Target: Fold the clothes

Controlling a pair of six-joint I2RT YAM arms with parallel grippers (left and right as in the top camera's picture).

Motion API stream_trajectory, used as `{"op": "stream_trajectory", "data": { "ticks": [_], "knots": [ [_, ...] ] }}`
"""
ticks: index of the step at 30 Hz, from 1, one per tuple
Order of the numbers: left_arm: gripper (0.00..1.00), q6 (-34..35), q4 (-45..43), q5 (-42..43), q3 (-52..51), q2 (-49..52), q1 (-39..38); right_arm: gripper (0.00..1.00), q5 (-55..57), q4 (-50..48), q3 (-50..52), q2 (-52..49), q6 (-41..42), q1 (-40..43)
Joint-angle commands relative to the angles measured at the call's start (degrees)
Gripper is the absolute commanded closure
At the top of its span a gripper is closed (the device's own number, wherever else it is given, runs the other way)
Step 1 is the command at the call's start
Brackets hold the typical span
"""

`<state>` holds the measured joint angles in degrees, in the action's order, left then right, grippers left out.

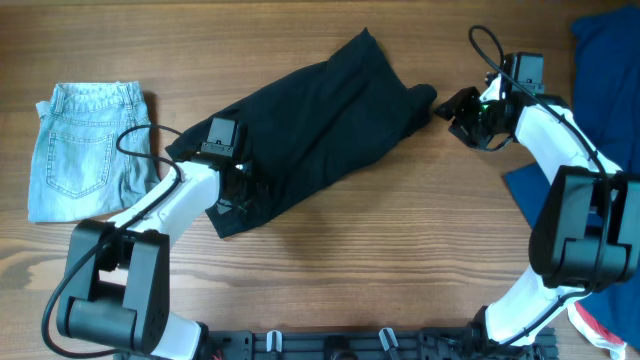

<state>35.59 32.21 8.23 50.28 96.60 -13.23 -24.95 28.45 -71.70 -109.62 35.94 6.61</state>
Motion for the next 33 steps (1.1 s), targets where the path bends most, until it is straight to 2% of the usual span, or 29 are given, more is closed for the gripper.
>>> {"op": "stream_trajectory", "data": {
  "ticks": [1, 5, 16, 18, 20, 21, 23, 26, 33],
  "knots": [
    [0.57, -0.7, -0.7, 0.2, -2.4, 4.9, -0.4, 0.48, 1.0, -1.9, 0.2, -1.7, -2.3, -2.3],
    [0.56, -0.7, -0.7, 0.2, -2.4, 4.9, -0.4, 0.45, 1.4, -2.6, 0.2, -3.9, -2.9, -4.2],
    [0.56, -0.7, -0.7, 0.2, -2.4, 4.9, -0.4, 0.47, 4.7, -4.9, 0.2, -9.0, -3.0, -5.4],
    [0.56, -0.7, -0.7, 0.2, -2.4, 4.9, -0.4, 0.55, 5.2, -5.2, 0.2, -9.0, -3.0, -5.0],
    [0.55, -0.7, -0.6, 0.2, -2.4, 4.9, -0.4, 0.72, 5.4, -5.7, 0.1, -9.0, -2.9, -4.5],
    [0.55, -0.7, -0.6, 0.2, -2.4, 4.9, -0.4, 0.76, 5.5, -6.1, 0.1, -9.0, -2.8, -4.2],
    [0.55, -0.7, -0.6, 0.2, -2.4, 4.9, -0.4, 0.76, 5.6, -6.7, 0.2, -9.0, -2.8, -3.5],
    [0.55, -0.7, -0.6, 0.2, -2.4, 4.9, -0.4, 0.94, 5.8, -6.5, 0.2, -9.0, -2.8, -3.4],
    [0.55, -0.7, -0.6, 0.2, -2.4, 4.9, -0.4, 0.96, 5.6, -5.9, 0.0, -8.7, -3.0, -0.9]
  ]
}}
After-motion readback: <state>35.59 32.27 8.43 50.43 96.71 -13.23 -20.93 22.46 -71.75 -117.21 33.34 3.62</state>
